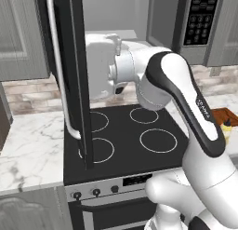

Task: Retrieve the reheated potato from the microwave, then place the potato, cheese, and condiment on the cutting board.

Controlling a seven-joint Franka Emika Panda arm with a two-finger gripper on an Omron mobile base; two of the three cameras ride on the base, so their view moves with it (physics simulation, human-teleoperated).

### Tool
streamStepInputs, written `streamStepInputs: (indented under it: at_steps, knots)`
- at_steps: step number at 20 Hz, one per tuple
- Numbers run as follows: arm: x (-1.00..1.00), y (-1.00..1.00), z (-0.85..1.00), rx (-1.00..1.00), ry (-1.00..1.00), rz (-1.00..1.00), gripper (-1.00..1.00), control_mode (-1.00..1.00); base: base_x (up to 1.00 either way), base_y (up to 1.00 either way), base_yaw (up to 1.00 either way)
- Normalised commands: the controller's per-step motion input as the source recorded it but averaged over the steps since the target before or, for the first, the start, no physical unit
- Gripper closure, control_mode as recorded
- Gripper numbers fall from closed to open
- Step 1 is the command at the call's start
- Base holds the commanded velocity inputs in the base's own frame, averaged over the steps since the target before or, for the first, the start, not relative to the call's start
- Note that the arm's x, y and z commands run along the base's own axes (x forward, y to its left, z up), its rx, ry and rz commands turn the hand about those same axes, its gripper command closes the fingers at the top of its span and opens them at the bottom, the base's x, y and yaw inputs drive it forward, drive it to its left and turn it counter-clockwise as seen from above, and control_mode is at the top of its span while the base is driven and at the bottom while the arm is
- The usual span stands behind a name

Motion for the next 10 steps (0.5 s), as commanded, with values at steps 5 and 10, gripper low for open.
streamStepInputs:
  at_steps: [5,10]
  knots:
    - [0.8,-0.7,0.0,-0.06,0.0,-0.06,-1.0,-1.0,0.0,0.0,0.0]
    - [0.56,-1.0,0.05,-0.17,-0.04,-0.17,-1.0,-1.0,0.0,0.0,0.0]
